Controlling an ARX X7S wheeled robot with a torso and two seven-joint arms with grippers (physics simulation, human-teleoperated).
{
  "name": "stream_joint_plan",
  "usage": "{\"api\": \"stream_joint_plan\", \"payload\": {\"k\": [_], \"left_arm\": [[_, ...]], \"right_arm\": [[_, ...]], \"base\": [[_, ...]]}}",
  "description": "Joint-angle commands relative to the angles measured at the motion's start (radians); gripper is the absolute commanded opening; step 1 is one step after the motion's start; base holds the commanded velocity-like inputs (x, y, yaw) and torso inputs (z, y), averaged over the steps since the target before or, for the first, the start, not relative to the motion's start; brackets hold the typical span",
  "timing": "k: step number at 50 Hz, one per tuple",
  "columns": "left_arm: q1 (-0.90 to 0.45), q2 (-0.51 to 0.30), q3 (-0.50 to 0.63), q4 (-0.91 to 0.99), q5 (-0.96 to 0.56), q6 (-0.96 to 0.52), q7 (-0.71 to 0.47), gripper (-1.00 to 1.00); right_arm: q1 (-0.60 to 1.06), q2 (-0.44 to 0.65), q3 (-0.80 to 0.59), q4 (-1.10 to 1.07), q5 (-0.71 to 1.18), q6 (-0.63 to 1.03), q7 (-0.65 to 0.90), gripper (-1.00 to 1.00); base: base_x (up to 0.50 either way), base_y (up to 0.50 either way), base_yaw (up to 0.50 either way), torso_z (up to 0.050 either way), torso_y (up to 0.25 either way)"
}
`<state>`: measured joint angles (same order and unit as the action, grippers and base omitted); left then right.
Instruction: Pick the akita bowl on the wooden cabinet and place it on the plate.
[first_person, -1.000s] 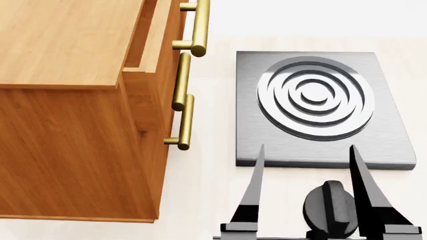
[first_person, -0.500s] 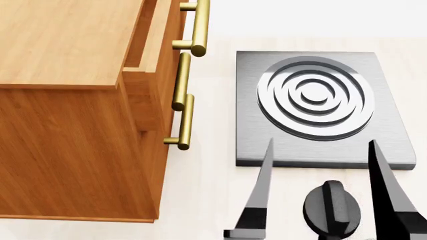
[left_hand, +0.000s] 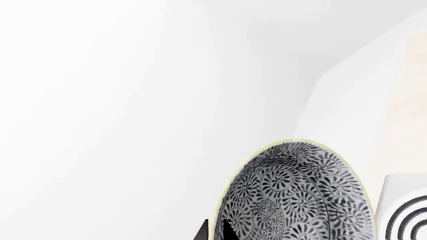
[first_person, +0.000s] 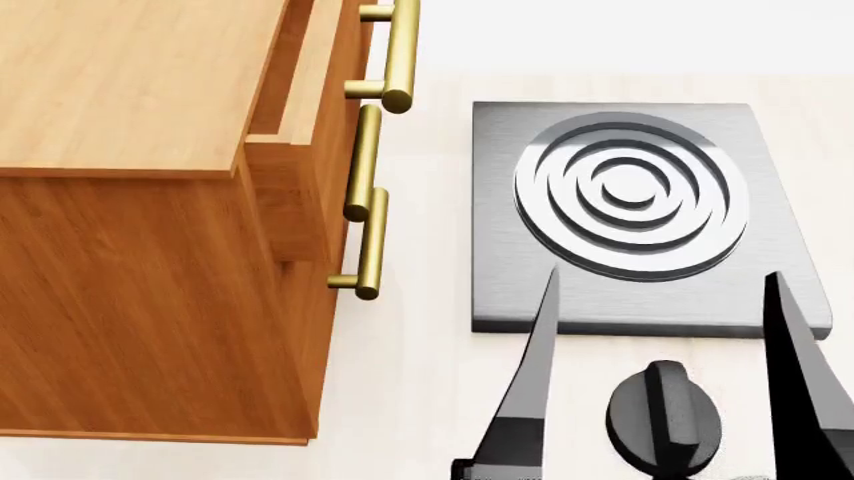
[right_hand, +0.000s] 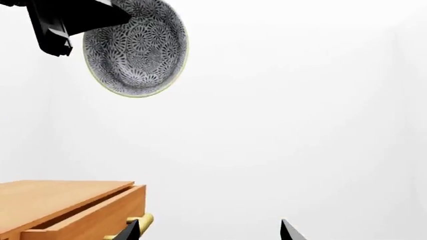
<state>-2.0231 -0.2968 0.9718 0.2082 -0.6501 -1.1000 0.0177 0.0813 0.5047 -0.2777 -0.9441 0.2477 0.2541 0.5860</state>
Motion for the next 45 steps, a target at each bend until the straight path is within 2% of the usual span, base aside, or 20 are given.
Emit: {"api": "stream_joint_plan", "payload": {"k": [1, 11, 19, 24, 45], "left_arm": [[0.041, -0.019, -0.011, 0.069, 0.016, 0.021, -0.025, -1.0], [0.084, -0.047, -0.01, 0.106, 0.026, 0.057, -0.041, -1.0], [0.1, -0.051, -0.011, 0.119, 0.021, 0.056, -0.049, -1.0], [0.114, -0.059, -0.012, 0.13, 0.018, 0.058, -0.055, -1.0], [0.18, -0.101, -0.008, 0.182, 0.011, 0.076, -0.074, -1.0]], "right_arm": [[0.055, -0.001, -0.001, -0.047, 0.021, 0.065, 0.015, 1.0], [0.156, 0.001, -0.044, -0.099, 0.048, 0.18, 0.041, 1.0], [0.279, 0.081, -0.144, -0.101, 0.126, 0.211, 0.155, 1.0], [0.326, 0.091, -0.17, -0.097, 0.158, 0.234, 0.179, 1.0], [0.423, 0.124, -0.183, -0.097, 0.233, 0.291, 0.23, 1.0]], "base": [[0.0, 0.0, 0.0, 0.0, 0.0], [0.0, 0.0, 0.0, 0.0, 0.0], [0.0, 0.0, 0.0, 0.0, 0.0], [0.0, 0.0, 0.0, 0.0, 0.0], [0.0, 0.0, 0.0, 0.0, 0.001]]}}
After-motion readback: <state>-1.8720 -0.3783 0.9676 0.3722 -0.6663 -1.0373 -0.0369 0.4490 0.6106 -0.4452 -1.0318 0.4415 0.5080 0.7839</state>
